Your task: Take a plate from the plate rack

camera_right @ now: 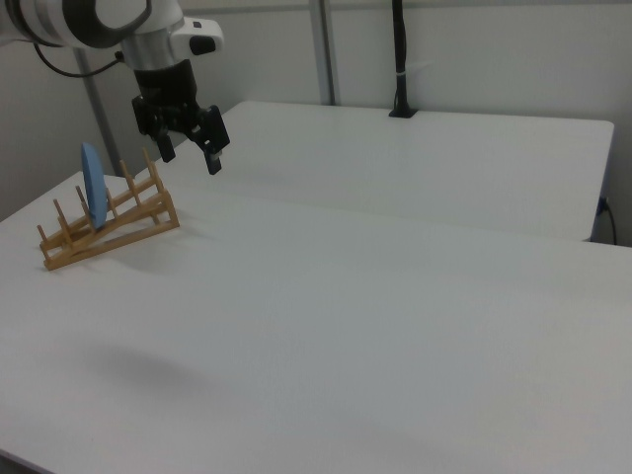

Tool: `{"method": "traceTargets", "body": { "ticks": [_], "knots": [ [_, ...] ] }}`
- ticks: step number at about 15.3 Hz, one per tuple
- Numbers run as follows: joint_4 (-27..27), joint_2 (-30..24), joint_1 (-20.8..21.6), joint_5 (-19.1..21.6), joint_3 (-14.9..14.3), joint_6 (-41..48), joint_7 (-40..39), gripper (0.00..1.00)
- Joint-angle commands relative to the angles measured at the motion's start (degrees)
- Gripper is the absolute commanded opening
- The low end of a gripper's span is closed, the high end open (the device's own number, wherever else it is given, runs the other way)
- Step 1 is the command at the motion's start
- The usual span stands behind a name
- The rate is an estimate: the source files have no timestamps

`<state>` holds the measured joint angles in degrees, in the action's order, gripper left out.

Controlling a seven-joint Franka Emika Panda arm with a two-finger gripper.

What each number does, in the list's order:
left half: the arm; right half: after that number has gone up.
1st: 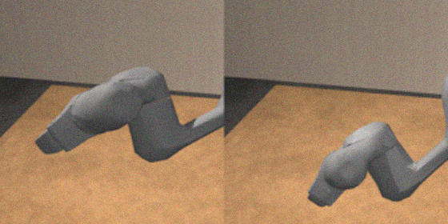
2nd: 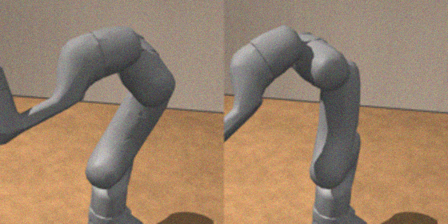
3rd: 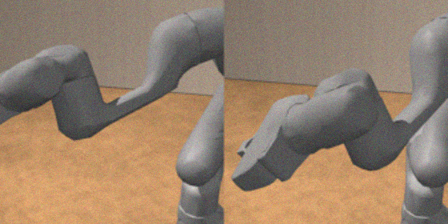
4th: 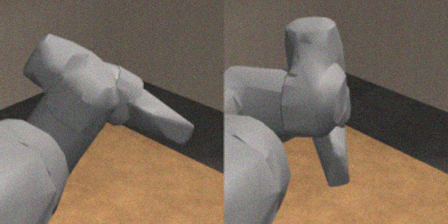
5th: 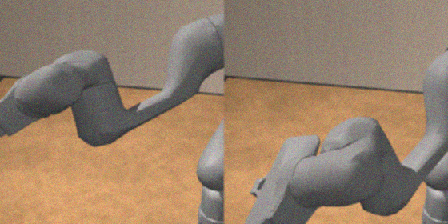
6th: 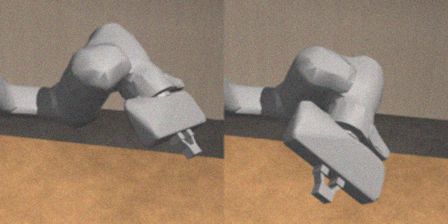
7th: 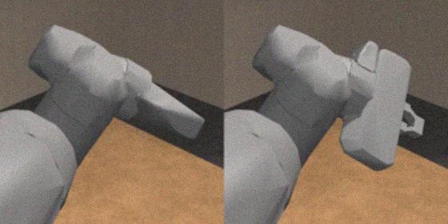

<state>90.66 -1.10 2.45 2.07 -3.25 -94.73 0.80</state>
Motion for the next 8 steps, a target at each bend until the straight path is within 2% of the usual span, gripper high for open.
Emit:
{"method": "traceTargets", "body": {
  "ticks": [1,6,8],
  "knots": [
    [0.13,-0.04,0.8,1.1,-0.7,0.25,-0.27,1.0],
    [0.22,-0.21,0.89,1.1,-0.7,0.6,-1.15,1.0],
    [0.65,-0.3,0.89,1.09,-0.53,0.77,-5.25,1.0]
  ]
}}
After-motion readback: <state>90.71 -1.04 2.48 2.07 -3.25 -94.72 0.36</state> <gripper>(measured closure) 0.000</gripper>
